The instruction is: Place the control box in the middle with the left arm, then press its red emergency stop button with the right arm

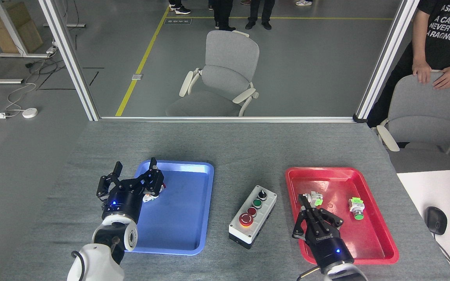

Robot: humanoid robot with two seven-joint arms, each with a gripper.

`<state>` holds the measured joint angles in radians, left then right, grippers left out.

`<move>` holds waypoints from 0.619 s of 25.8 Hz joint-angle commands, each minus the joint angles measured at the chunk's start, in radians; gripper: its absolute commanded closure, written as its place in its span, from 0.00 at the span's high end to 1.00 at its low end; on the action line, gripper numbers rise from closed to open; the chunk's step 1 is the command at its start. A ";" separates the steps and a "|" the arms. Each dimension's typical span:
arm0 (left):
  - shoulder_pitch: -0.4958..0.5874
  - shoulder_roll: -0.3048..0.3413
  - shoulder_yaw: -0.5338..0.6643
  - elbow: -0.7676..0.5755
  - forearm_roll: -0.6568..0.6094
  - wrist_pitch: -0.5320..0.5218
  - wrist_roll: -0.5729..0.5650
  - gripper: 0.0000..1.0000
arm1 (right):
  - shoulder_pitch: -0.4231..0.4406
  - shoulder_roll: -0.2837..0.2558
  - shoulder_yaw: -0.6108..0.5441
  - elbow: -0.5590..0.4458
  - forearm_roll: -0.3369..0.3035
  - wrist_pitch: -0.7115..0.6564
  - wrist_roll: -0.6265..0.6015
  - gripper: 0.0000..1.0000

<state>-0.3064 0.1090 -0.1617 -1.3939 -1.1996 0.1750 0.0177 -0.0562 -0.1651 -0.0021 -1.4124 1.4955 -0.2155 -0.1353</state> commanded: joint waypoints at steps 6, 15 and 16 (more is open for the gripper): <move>0.000 0.001 0.001 -0.001 0.000 0.000 -0.001 0.99 | 0.050 -0.093 -0.217 -0.065 -0.107 0.038 0.008 0.98; 0.001 0.001 0.008 -0.001 0.002 0.000 -0.001 0.99 | 0.053 -0.094 -0.242 -0.082 -0.109 0.061 0.002 0.98; 0.000 0.001 0.008 -0.001 0.000 0.000 -0.001 0.99 | 0.053 -0.094 -0.242 -0.085 -0.109 0.061 0.000 0.98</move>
<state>-0.3058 0.1104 -0.1552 -1.3944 -1.1996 0.1749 0.0167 -0.0042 -0.2590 -0.2423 -1.4873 1.3874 -0.1554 -0.1299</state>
